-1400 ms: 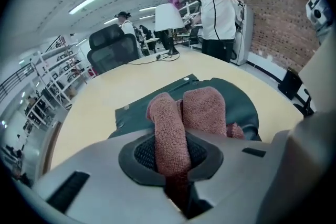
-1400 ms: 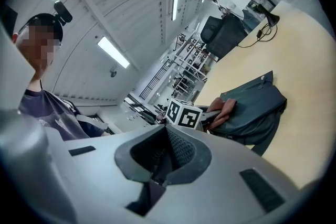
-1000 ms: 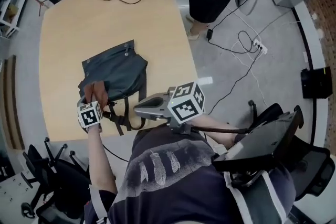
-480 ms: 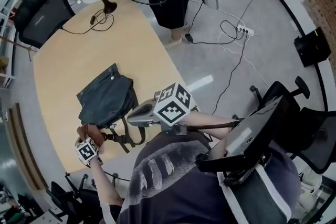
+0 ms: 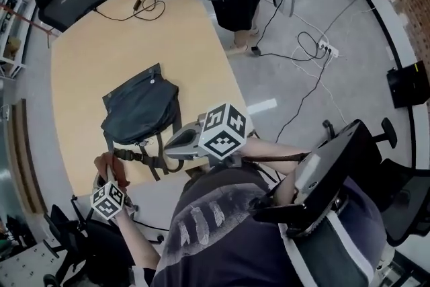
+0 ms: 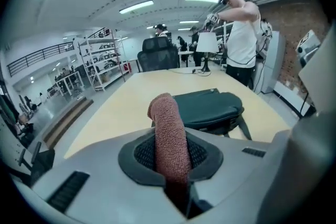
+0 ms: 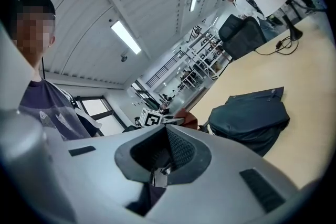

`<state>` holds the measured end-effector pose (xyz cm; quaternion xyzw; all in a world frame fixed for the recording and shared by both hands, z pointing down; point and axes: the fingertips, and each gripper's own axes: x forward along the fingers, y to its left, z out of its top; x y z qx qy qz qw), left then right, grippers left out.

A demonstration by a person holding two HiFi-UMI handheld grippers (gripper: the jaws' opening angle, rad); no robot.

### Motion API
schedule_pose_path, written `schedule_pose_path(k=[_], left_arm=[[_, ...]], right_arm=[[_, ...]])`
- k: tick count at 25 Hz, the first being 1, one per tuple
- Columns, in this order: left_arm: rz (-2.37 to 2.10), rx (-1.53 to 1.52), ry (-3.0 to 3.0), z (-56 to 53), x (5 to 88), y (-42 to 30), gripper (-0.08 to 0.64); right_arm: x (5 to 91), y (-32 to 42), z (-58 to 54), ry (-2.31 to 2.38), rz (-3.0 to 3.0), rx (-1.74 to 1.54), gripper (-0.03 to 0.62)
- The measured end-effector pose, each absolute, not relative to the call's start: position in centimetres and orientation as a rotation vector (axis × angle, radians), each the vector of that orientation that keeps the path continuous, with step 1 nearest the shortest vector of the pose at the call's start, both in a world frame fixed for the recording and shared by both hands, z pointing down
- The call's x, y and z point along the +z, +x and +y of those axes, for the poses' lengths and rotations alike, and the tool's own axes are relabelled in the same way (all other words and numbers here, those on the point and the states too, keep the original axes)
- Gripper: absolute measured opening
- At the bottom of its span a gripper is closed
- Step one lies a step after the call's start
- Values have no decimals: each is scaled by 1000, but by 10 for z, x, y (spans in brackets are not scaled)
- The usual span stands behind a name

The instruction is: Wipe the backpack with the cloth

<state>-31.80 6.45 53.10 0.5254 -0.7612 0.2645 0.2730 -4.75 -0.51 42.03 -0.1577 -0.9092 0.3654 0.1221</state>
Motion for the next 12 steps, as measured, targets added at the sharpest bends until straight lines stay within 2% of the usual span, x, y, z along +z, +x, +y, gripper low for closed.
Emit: schedule_pose_path(k=[7, 12], left_arm=[[-1967, 607, 1926, 46, 463, -244, 57], [-1858, 619, 2218, 80, 435, -208, 57]], right_arm=[[408, -68, 27, -399, -2674, 1065, 2], [396, -100, 79, -355, -2702, 1094, 2]])
